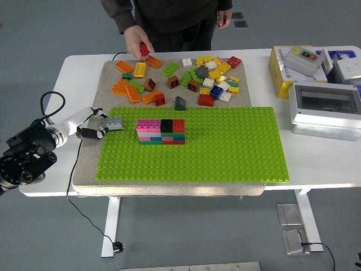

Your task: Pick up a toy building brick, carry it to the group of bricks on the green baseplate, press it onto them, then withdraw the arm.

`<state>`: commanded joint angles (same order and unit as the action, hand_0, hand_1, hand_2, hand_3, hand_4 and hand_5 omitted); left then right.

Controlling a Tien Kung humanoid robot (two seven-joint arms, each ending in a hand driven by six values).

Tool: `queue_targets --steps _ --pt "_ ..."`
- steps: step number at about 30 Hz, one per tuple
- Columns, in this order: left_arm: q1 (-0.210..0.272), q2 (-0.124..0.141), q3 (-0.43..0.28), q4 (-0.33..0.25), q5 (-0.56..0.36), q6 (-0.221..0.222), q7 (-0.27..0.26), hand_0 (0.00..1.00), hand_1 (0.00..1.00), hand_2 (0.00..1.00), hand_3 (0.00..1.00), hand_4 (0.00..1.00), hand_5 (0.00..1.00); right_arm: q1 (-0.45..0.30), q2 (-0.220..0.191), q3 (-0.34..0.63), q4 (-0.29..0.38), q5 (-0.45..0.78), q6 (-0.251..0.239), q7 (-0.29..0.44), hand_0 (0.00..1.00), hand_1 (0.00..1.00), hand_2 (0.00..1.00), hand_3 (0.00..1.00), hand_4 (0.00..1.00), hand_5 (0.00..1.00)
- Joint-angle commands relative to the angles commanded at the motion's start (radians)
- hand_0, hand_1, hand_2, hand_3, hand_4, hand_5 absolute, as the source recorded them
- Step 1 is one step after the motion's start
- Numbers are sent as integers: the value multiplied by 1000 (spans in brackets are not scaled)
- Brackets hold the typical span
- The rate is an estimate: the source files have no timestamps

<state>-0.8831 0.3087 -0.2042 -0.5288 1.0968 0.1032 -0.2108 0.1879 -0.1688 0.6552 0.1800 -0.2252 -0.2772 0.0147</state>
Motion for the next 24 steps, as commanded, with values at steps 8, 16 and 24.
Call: queue_targets --steps 8,16,24 --pt "44 80 -120 -72 50 1 4 907 937 951 571 548 199 -7 0 3 0 11 -1 6 735 787 785 673 383 759" --pt "133 222 -313 -247 208 -29 62 902 930 949 566 547 198 -21 -2 16 0 26 -3 17 735 787 785 673 383 759" --pt "148 301 -422 -461 315 -119 184 899 929 947 564 570 195 -31 -6 47 0 8 -4 23 735 787 785 672 382 760"
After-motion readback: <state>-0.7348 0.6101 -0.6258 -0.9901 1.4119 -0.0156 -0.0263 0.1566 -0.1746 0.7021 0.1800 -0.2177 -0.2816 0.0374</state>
